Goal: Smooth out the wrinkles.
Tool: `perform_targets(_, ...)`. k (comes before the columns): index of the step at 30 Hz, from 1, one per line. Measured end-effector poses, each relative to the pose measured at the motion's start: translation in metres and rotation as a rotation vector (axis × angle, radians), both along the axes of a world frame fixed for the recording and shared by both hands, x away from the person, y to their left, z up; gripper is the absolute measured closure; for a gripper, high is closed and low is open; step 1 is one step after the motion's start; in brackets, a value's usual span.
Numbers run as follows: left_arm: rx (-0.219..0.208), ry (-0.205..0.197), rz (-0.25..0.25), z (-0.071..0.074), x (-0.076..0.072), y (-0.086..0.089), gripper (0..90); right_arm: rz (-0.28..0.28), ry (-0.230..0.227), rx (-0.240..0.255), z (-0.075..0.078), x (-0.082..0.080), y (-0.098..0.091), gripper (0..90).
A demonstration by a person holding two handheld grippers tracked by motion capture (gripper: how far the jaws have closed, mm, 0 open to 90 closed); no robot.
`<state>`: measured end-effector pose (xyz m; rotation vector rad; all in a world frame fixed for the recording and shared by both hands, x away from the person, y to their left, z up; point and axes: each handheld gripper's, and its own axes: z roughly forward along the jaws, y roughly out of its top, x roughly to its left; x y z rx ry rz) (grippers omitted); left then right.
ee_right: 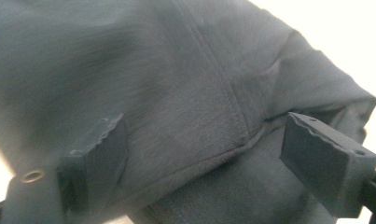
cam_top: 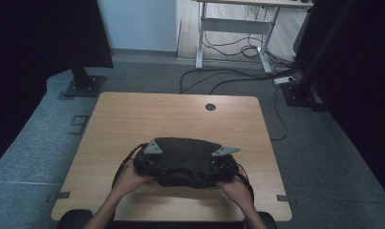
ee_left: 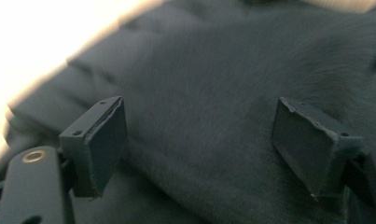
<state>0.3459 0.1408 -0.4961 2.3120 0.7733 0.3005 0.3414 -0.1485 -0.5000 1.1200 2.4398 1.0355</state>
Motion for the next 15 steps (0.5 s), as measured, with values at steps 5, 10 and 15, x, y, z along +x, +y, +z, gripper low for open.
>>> perform_targets(5,0.049,0.013,0.049,-0.021,-0.009,0.008,14.9,-0.04,0.011,-0.035,-0.017,-0.004,0.002,13.0)
perform_targets(10,0.029,0.018,0.061,-0.032,-0.011,0.013,14.4,-0.109,0.061,-0.059,-0.029,-0.005,0.001,9.2)
perform_targets(15,0.027,-0.007,0.07,-0.034,-0.005,0.013,14.4,-0.125,0.066,-0.067,-0.036,0.005,0.001,3.5)
